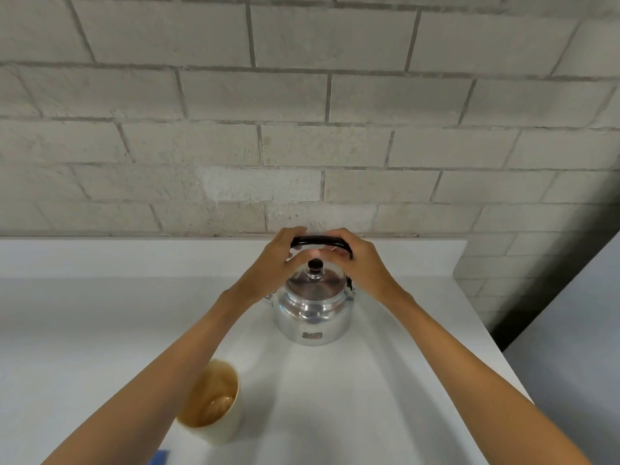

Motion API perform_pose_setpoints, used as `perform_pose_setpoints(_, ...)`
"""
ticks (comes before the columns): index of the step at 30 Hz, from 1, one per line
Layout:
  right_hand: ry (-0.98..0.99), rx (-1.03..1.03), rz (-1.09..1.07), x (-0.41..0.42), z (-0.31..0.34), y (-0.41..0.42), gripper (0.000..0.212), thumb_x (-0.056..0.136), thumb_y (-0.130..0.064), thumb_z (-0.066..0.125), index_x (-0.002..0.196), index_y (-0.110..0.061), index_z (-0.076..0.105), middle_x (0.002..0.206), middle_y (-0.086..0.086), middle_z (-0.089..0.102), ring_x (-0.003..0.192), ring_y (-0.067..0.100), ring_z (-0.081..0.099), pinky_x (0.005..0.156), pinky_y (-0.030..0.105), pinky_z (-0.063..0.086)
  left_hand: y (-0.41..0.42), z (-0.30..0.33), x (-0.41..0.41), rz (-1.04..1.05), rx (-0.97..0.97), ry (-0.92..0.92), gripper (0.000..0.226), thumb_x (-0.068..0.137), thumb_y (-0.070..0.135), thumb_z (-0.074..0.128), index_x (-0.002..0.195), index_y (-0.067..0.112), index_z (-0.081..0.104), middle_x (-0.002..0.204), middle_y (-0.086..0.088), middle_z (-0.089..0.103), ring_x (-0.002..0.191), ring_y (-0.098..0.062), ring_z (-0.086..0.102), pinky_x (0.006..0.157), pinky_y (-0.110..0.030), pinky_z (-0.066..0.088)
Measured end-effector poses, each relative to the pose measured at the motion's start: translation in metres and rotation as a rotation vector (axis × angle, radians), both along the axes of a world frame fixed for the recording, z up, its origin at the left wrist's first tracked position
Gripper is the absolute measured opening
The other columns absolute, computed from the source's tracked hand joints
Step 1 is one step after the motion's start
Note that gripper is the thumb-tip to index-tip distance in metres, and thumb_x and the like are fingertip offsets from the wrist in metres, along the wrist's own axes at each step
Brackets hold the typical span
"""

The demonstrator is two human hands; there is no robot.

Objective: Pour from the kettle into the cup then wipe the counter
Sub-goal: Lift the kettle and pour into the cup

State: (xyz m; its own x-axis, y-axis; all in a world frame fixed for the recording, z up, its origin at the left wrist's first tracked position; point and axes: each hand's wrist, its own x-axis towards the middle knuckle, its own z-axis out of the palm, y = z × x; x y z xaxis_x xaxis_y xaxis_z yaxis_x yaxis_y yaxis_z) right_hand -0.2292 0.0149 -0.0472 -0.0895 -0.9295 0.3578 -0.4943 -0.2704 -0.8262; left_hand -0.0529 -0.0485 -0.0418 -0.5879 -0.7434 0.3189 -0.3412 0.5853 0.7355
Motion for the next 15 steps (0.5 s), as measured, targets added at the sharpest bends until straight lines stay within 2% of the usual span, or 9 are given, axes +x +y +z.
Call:
perform_pose_setpoints(2,-0.043,-0.017,-0.032,0.002,-0.003,-0.001,0.024,0.085,-0.024,0.07,0.104,-0.01,0.065,0.092,0.002,0.07,0.083,0.009,0.065,0.076,0.014,0.05,0.0,-0.002,-0.001,0.034,-0.027,0.048,0.025,0.094,0.031,0.052,0.113,0.015,0.055,0.106,-0.003,0.061,0.094,-0.012,0.057,0.082,-0.011,0.045)
perform_pose_setpoints(5,-0.082,-0.02,-0.039,0.003,-0.002,0.001,0.014,0.085,-0.026,0.069,0.096,-0.016,0.066,0.086,-0.001,0.069,0.078,0.005,0.062,0.072,0.013,0.048,0.0,0.0,-0.003,0.056,-0.046,0.043,0.022,0.096,0.029,0.048,0.101,0.01,0.057,0.092,-0.008,0.062,0.081,-0.014,0.056,0.069,-0.007,0.042)
perform_pose_setpoints(7,-0.136,-0.015,-0.024,0.002,-0.001,0.004,0.008,0.084,-0.024,0.07,0.092,-0.025,0.067,0.083,-0.01,0.069,0.078,0.001,0.063,0.072,0.012,0.047,0.001,0.001,-0.004,0.054,-0.073,0.006,0.025,0.097,0.028,0.046,0.101,0.006,0.055,0.09,-0.011,0.06,0.079,-0.017,0.054,0.067,-0.008,0.04)
perform_pose_setpoints(10,-0.172,-0.04,-0.023,0.002,0.002,0.011,0.013,0.084,-0.021,0.071,0.087,-0.033,0.067,0.078,-0.02,0.069,0.076,-0.003,0.063,0.071,0.01,0.046,0.007,0.004,-0.005,0.031,-0.093,-0.019,0.027,0.097,0.027,0.044,0.1,0.002,0.054,0.088,-0.018,0.059,0.079,-0.025,0.054,0.065,-0.012,0.039)
perform_pose_setpoints(13,-0.179,-0.043,-0.028,0.001,0.01,0.019,0.007,0.083,-0.022,0.071,0.087,-0.028,0.068,0.073,-0.021,0.067,0.07,-0.003,0.06,0.067,0.009,0.043,0.015,0.014,-0.006,0.014,-0.119,-0.001,0.027,0.097,0.026,0.044,0.1,0.001,0.054,0.087,-0.018,0.058,0.077,-0.023,0.051,0.066,-0.012,0.038)
perform_pose_setpoints(15,-0.165,-0.048,-0.027,0.001,0.019,0.025,0.006,0.083,-0.024,0.072,0.086,-0.02,0.068,0.067,-0.018,0.063,0.064,-0.001,0.055,0.063,0.01,0.041,0.023,0.022,-0.005,0.008,-0.131,0.013,0.027,0.097,0.027,0.043,0.1,0.003,0.054,0.084,-0.01,0.056,0.077,-0.018,0.05,0.066,-0.009,0.038)
